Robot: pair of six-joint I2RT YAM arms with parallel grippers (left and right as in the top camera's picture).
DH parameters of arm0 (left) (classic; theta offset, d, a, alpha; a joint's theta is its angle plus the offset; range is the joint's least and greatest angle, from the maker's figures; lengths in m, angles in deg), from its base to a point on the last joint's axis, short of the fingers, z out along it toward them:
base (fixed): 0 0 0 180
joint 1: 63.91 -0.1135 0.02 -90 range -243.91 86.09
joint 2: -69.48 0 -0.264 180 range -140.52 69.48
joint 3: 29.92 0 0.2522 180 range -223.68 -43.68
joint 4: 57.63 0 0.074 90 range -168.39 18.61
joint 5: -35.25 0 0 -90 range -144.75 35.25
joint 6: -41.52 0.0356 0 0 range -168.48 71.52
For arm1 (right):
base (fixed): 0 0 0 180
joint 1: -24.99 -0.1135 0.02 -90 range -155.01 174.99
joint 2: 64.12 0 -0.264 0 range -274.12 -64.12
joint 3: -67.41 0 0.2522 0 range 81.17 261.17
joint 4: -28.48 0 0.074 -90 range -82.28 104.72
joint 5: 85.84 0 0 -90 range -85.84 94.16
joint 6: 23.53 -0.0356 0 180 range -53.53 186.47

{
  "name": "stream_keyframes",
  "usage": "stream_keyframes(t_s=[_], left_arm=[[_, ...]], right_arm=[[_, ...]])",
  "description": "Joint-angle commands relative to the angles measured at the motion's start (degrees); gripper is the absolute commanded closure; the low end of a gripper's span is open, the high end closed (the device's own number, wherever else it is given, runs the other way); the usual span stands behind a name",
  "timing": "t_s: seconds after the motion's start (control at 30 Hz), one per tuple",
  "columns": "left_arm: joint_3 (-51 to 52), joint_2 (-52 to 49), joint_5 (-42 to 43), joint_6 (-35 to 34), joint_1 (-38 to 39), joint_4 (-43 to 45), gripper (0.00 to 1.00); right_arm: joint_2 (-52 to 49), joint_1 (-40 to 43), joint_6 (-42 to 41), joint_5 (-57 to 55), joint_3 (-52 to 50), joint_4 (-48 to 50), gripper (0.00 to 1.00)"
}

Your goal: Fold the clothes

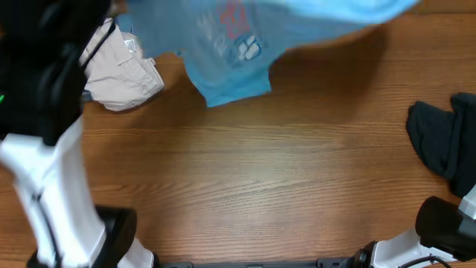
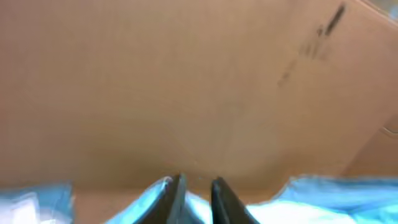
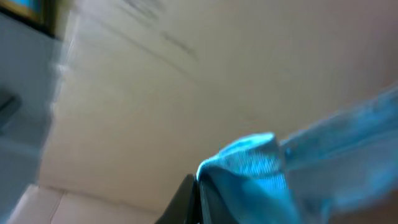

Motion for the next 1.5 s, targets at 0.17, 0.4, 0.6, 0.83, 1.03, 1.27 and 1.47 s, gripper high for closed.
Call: stream_keyframes(t_s=[0.17, 0.4, 0.6, 0.83, 1.03, 1.27, 1.47], left_arm=[[4.17, -6.32, 10.43, -1.14, 1.33, -30.51, 0.96], [6.97, -6.71, 11.43, 0.2, 5.79, -30.51, 0.55], [17.9, -6.93, 0.26, -6.54, 7.54, -30.47, 0.04], [37.27, -6.91, -1.38, -10.73, 10.27, -24.72, 0.03], [47.6, -6.93, -1.62, -10.29, 10.05, -11.39, 0.0], [48.85, -12.83, 6.1, 2.93, -2.82, 4.26, 0.42], [48.83, -21.55, 4.74, 5.73, -4.66, 17.03, 0.96]], right_arm=[[-0.92, -1.77, 17.03, -9.86, -0.15, -29.86, 0.96], [-0.92, -1.77, 22.21, -21.22, -0.15, -38.58, 0.13], [-0.92, -1.77, 22.73, -28.3, -0.15, -41.83, 0.0], [-0.92, -1.77, 23.17, -28.37, -0.17, -48.22, 0.0], [-0.92, -1.79, 23.15, -28.94, -0.17, -49.03, 0.0], [-0.92, -1.81, 23.12, -27.65, -0.17, -49.18, 0.0], [-0.92, -3.72, 23.15, -27.76, -0.17, -49.22, 0.0]])
